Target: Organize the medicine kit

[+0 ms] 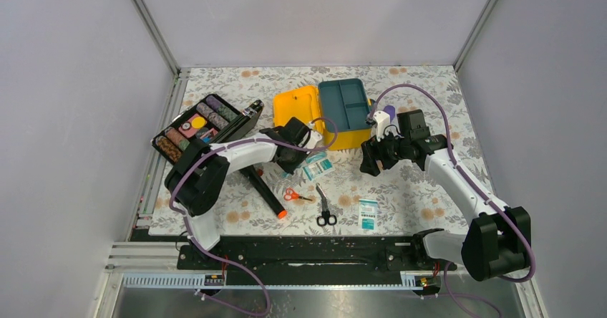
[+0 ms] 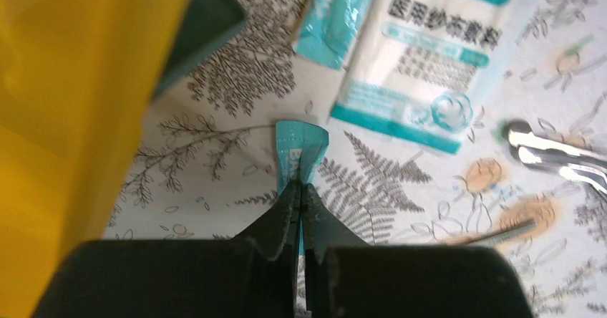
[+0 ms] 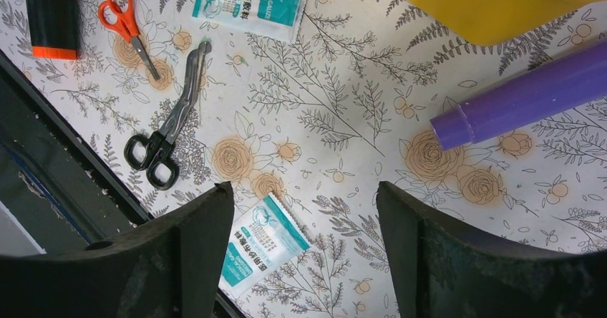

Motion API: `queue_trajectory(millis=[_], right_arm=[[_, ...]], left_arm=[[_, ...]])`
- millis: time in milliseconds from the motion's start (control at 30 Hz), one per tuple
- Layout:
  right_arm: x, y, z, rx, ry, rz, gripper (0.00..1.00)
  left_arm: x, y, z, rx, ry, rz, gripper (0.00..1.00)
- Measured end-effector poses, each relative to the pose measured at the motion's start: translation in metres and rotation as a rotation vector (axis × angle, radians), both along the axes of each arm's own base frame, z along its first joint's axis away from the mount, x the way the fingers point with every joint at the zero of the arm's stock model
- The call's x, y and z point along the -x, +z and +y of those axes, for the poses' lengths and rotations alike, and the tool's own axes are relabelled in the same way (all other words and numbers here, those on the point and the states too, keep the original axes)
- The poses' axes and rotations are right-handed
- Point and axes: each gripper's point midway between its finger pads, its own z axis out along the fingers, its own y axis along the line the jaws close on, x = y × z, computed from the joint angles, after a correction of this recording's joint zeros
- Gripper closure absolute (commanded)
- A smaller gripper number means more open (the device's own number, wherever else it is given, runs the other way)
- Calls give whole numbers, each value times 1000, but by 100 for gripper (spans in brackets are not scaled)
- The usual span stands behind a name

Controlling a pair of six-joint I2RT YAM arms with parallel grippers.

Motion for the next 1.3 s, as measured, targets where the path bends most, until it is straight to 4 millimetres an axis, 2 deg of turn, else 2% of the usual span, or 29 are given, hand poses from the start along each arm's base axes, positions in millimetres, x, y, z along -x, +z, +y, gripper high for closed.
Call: queue_trajectory(millis=[100, 167, 233, 400, 633, 767, 867, 1067, 1233, 1300], right_arm=[[0, 1, -1, 3, 0, 2, 21], [0, 4, -1, 7, 0, 1, 21], [-3, 9, -1, 11, -2, -9, 21], [-11, 25, -2, 10, -23, -37, 21], [-26, 52, -5, 1, -135, -52, 15], [-44, 70, -18, 11, -287, -75, 12], [-58, 82, -35, 21, -425, -94, 12], [-68, 84, -57, 37, -580, -86, 12], [-70, 80, -61, 35, -621, -63, 13], [-70, 80, -61, 33, -628, -61, 13]], left_arm=[[8, 5, 3, 11, -32, 18, 100], [19, 14, 5, 33, -77, 30, 100], [28, 36, 2, 90, -148, 15, 100], [29, 103, -17, 279, -302, -78, 100], [-6, 189, -64, 516, -393, -193, 100], [-38, 227, -98, 636, -310, -221, 100], [-66, 246, -123, 733, -197, -209, 100], [-111, 241, -160, 878, 37, -113, 100], [-147, 206, -182, 931, 202, -46, 99], [-162, 191, -185, 925, 264, -46, 91]])
